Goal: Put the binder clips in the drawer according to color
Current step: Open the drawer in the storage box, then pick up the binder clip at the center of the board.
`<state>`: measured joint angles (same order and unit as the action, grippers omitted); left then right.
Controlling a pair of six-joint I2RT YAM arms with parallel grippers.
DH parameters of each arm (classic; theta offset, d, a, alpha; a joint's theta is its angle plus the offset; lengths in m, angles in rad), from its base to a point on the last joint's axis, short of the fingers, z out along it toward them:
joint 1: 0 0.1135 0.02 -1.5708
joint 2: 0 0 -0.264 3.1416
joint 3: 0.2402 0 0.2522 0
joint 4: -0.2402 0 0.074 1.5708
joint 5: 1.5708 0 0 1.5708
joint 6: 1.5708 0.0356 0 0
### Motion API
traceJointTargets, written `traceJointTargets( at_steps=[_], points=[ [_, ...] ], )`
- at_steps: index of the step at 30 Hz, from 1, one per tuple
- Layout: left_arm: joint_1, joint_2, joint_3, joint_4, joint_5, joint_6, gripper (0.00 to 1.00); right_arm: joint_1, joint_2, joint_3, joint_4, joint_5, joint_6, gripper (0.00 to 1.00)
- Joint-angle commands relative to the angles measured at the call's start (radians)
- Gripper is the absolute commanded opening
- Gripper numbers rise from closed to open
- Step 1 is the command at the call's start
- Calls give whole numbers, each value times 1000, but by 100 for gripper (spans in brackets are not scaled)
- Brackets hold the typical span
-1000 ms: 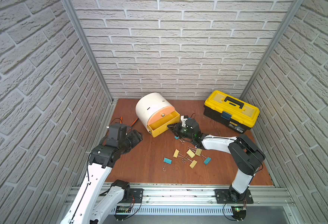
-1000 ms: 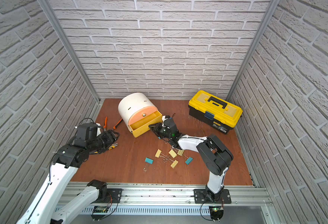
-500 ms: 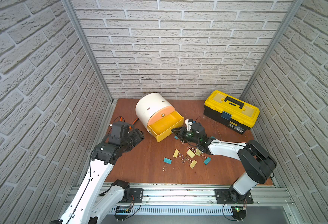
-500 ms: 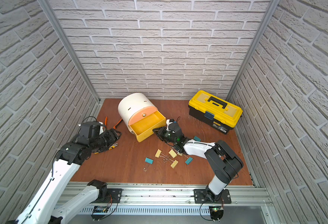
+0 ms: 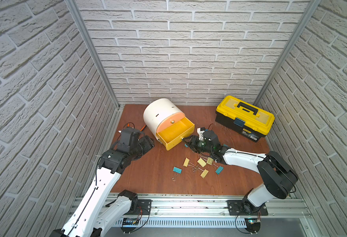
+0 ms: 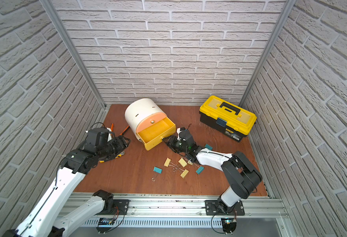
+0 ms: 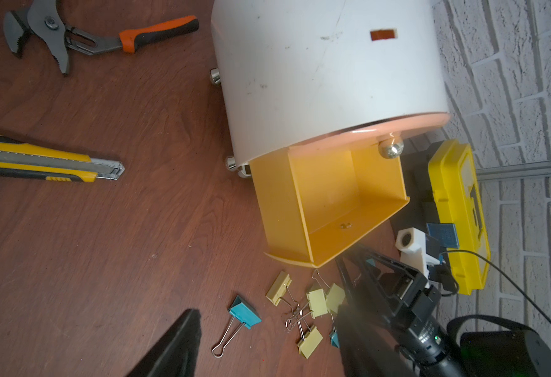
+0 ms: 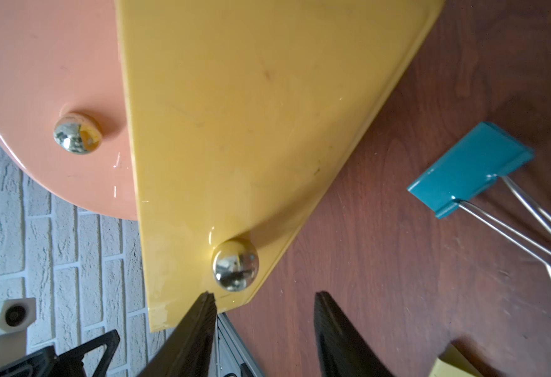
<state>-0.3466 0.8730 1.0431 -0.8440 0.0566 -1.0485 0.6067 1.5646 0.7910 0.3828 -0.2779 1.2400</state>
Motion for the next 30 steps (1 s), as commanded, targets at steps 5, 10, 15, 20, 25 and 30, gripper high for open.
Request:
traceJointTargets(
  at_steps=[5,10,15,20,25,30],
  points=[
    [-9,-16,5,48,-30,-8,70,-7,-151,-8,-218,28,-131,59],
    [-24,-13,5,43,-50,1,70,-20,-235,83,-579,113,-304,59],
    [-64,-4,-19,53,-73,-3,70,-38,-286,146,-867,216,-467,60],
    [-118,7,-55,83,-106,-24,70,-70,-329,136,-1015,290,-551,61],
    [-170,19,-82,108,-134,-50,70,-106,-315,103,-1065,293,-573,61],
    [-206,25,-99,122,-152,-67,70,-121,-269,83,-1070,298,-559,62]
  ],
)
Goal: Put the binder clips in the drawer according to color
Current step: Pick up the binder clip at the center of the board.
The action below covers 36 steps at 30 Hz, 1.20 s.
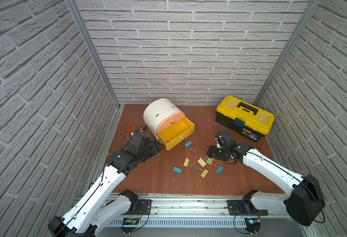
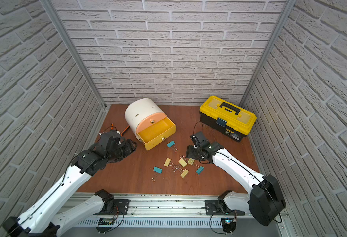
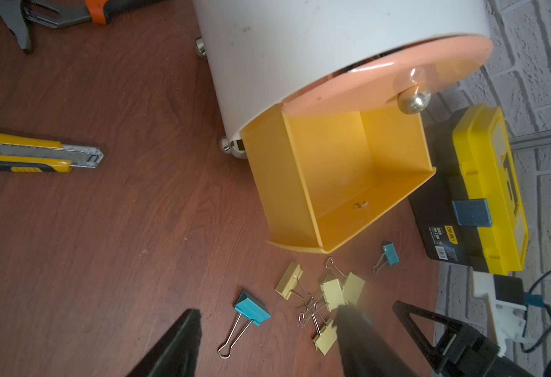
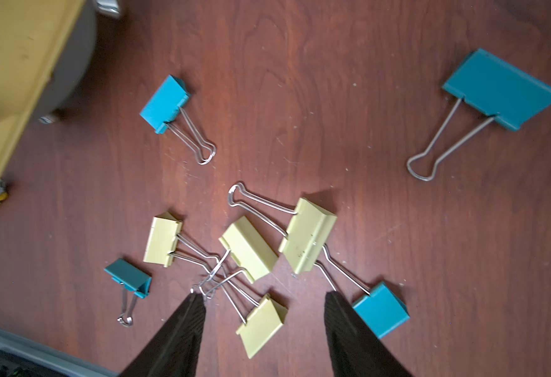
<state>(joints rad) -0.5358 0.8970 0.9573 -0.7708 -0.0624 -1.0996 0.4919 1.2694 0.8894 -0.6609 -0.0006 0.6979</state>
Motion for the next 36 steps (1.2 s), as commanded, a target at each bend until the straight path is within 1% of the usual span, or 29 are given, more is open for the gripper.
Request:
traceJointTargets(
  at_steps=[1,8,18,36],
  points=[
    [-21,2,-15,49,-37,-18,70,-8,41,-17,-25,19,-13,62],
    [-32,-15,-36,50,-50,-37,70,-17,142,-30,22,-8,-11,62],
    [-32,-24,-52,48,-54,-43,70,-42,207,-36,58,-10,-2,62],
    [-22,-30,-48,34,-59,-43,71,-73,323,-25,159,-58,66,52]
  ],
)
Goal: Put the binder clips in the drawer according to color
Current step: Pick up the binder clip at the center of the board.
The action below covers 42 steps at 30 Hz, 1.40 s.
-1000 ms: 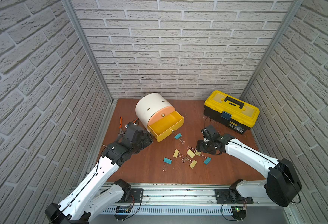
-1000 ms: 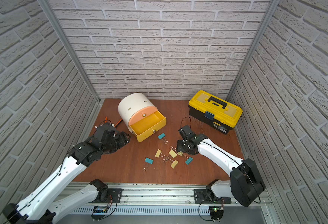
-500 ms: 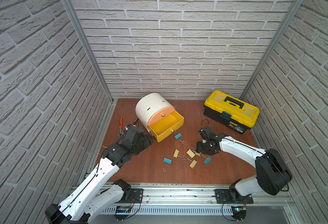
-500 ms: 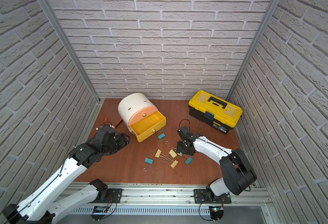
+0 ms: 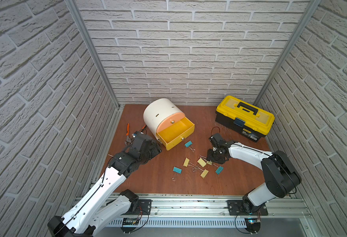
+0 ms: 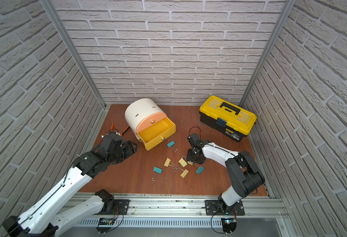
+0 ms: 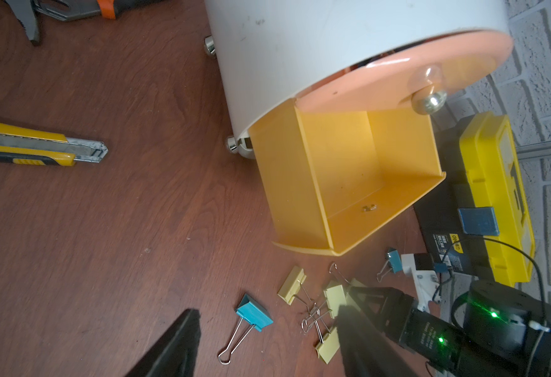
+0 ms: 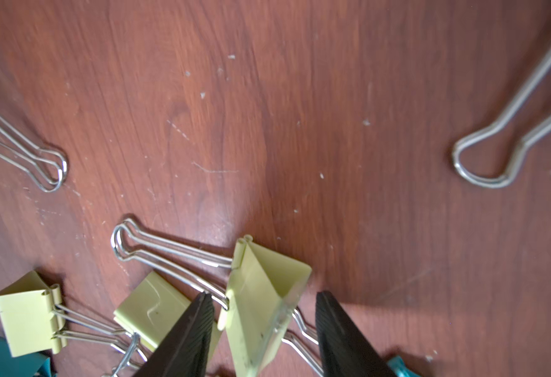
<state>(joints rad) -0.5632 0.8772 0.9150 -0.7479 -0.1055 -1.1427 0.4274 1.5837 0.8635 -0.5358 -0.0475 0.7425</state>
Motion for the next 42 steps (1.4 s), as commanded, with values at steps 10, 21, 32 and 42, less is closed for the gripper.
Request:
traceJointTargets(
  at_steps=[10,21,32,42],
  points=[
    [20,7,13,14,-6,14,71,-24,30,-13,73,-30,43,40],
    [28,-1,16,6,-13,15,71,-33,-10,-3,67,-38,31,30],
    [45,27,33,27,7,36,72,-44,-40,24,52,-48,24,21],
    [61,12,31,19,10,38,72,-63,-88,68,2,-48,2,19]
  ],
)
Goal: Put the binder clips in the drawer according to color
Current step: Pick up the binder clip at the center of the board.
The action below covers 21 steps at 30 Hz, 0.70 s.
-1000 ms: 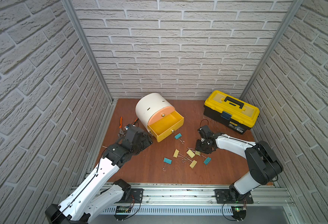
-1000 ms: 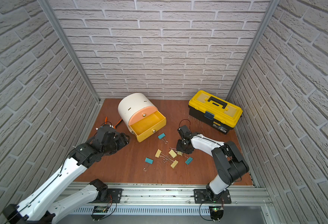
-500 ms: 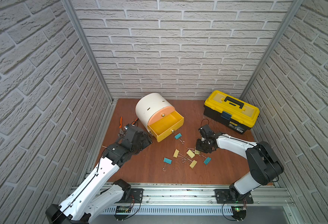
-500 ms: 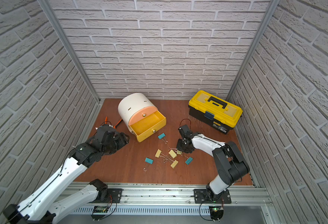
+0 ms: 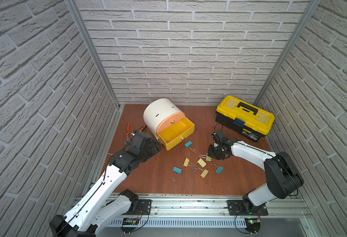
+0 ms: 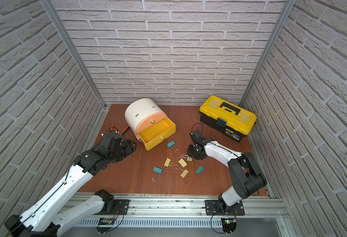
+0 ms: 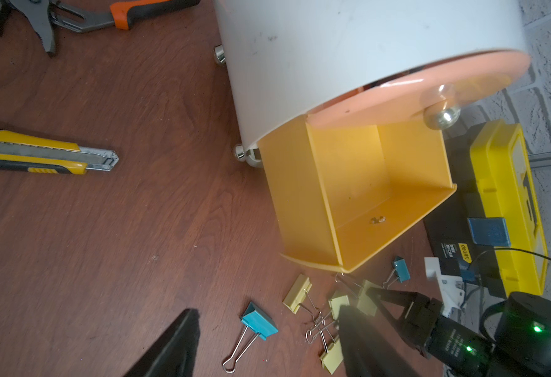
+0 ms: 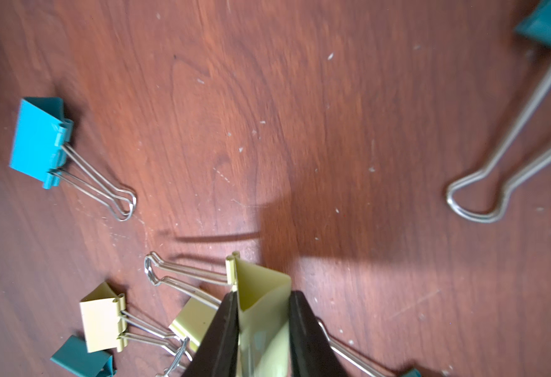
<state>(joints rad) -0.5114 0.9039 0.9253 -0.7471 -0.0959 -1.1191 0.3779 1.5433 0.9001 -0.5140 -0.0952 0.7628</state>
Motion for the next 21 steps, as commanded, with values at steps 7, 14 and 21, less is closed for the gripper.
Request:
traceJointTargets(
  at_steps=[7,14,21],
  points=[
    [23,-13,25,19,12,21,72,-44,-109,91,-82,6,-47,18],
    [38,4,42,27,27,37,72,-77,-174,192,-160,13,-79,18],
    [45,18,58,39,40,46,72,-78,-178,358,-199,3,-89,18]
  ],
)
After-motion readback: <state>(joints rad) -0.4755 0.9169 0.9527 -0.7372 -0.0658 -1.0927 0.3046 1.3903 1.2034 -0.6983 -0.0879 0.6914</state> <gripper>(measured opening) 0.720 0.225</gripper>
